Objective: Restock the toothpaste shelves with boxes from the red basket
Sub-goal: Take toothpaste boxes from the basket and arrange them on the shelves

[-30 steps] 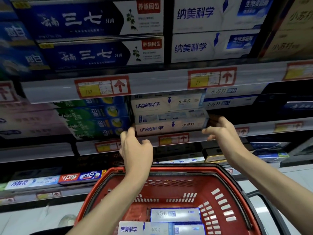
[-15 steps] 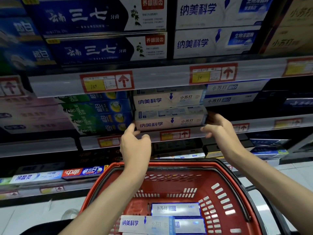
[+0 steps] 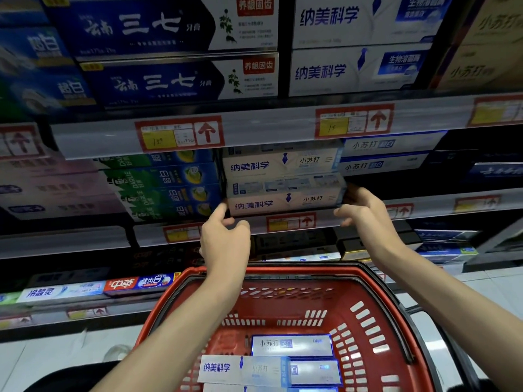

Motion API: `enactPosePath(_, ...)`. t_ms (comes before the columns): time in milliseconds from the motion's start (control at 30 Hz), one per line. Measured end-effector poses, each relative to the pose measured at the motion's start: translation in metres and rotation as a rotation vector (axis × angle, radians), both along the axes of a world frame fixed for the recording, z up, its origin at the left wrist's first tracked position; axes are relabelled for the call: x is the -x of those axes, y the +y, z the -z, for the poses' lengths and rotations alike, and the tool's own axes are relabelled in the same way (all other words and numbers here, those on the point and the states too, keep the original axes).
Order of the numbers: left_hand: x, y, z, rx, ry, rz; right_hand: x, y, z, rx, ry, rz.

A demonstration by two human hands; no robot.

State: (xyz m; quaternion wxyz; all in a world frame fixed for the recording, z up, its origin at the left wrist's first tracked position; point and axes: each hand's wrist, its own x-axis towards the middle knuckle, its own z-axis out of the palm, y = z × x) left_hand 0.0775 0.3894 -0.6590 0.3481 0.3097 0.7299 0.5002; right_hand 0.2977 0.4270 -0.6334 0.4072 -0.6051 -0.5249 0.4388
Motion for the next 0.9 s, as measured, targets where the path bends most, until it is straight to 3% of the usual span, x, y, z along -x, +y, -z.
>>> enactPosePath(367,0.004,-0.014,-0.020,-0.142,-0.104,0.033,-0.002,-0.009,-0.005,-0.017,-0.017,0.074)
enactPosePath(533,0.026,-0.028,-0.029,-0.148,-0.273,0.092,-0.005,-0.021,-0.010,0.036,0.124,0.083)
enactPosePath(733,0.040,-0.050,-0.030,-0.123,-0.633,0.143,0.004,-0.056,-0.015,0.164,0.346,-0.043)
enactPosePath(900,0.036,-0.064,-0.028,-0.124,-0.688,0.192,0.010,-0.084,-0.011,0.267,0.524,-0.103)
